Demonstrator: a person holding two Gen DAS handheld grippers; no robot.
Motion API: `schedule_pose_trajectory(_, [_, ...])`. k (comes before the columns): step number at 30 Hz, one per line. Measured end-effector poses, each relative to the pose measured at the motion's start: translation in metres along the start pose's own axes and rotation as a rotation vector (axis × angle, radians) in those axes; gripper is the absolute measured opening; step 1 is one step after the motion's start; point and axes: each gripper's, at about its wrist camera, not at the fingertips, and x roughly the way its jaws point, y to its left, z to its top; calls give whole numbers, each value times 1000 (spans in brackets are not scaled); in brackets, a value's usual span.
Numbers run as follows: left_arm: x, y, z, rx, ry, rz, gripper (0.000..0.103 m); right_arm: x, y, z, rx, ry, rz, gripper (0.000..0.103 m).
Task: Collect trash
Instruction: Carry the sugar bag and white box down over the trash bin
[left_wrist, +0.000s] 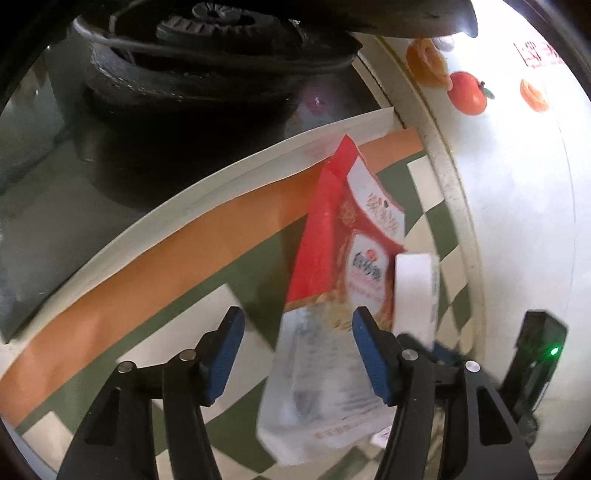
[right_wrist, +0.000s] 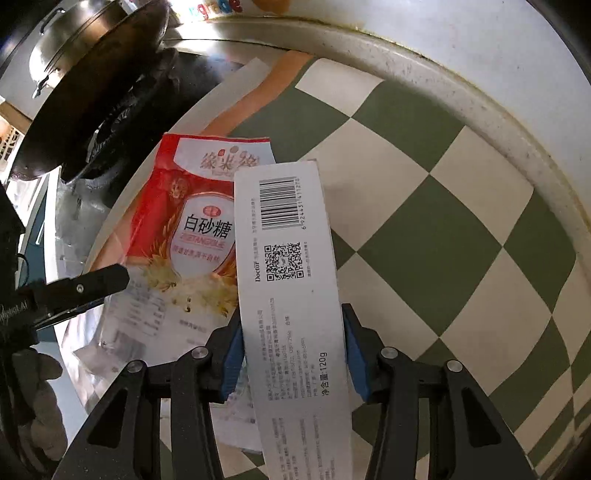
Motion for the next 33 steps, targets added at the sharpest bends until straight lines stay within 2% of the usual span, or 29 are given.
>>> schedule_pose_trajectory(5, [9,-15,5,32,17,-10,57,0,-9,-4,11,1,30,50])
schedule_pose_trajectory(6, [10,-21,4,55,2,21,47,1,-14,-3,16,1,36,50])
schedule_pose_trajectory(7, [9,-29,2,95,-16,63,18,1,-17,-3,23,2,40,50])
schedule_pose_trajectory(8, [9,-36,0,146,-24,103,16,10,-13,7,25,4,36,50])
schedule_pose_trajectory(12, [-13,-45,-12,201,-79,151,11,1,-11,5,55,-4,54,49])
schedule_pose_trajectory(15, [-49,-39,-30,227,-135,201,11,-22,-4,-7,60,-29,68,49])
schedule_pose_trajectory(18, [-93,-18,-55,225,-191,239,11,-45,17,-26,41,-53,84,49])
schedule_pose_trajectory(22, [-170,37,-103,173,-253,274,11,-62,69,-63,-13,-40,140,49])
schedule_pose_trajectory(25, [-221,87,-134,107,-288,309,11,-55,133,-94,-69,14,220,49])
schedule_pose_trajectory(29, [-284,186,-173,-57,-334,407,11,-22,254,-142,-197,116,332,49])
schedule_pose_trajectory(33, [-305,295,-199,-229,-340,490,11,36,363,-181,-318,197,350,49])
